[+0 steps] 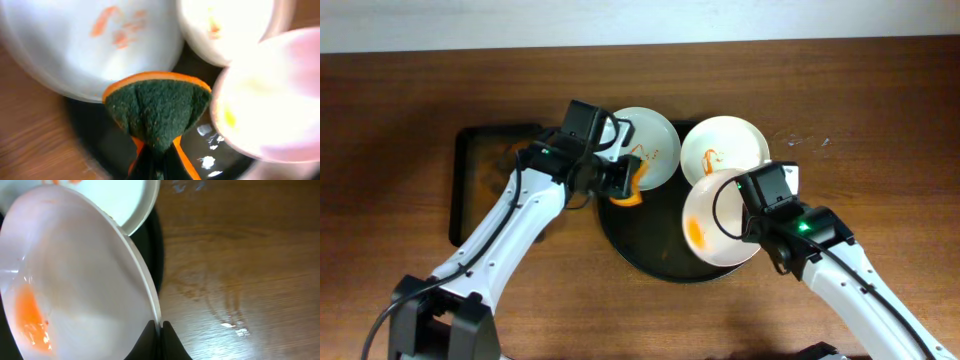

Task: Clean dirty plates on tray and stack at the side
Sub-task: 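Grasp the right plate rim with the right gripper and tilt it up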

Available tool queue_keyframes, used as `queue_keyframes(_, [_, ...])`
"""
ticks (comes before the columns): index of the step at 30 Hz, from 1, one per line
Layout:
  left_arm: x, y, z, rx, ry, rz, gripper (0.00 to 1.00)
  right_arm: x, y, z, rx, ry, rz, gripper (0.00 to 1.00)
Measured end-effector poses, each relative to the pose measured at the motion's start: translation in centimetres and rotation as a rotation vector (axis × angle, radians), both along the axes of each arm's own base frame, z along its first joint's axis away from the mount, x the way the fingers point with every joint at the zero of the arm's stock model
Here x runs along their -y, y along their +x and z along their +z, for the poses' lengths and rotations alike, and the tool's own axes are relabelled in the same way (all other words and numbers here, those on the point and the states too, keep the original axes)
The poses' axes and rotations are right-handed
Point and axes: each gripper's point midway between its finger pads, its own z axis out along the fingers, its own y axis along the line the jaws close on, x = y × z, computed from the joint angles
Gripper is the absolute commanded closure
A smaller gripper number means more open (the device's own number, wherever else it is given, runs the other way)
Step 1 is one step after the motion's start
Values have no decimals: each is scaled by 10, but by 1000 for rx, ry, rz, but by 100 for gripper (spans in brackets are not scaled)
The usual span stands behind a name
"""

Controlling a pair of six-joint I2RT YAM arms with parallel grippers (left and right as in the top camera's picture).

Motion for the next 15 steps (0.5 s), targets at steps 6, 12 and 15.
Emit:
queue_keyframes(6, [108, -52, -12, -207, -245, -139, 99, -13, -11, -24, -110, 90, -61, 96])
queue_keyframes(12, [157, -99, -73, -412, -178, -106, 99, -13, -12, -27, -120, 96, -82, 96])
queue_keyframes(15, [160, -103, -89, -338, -75, -81, 100, -12, -14, -28, -129, 87, -84, 96])
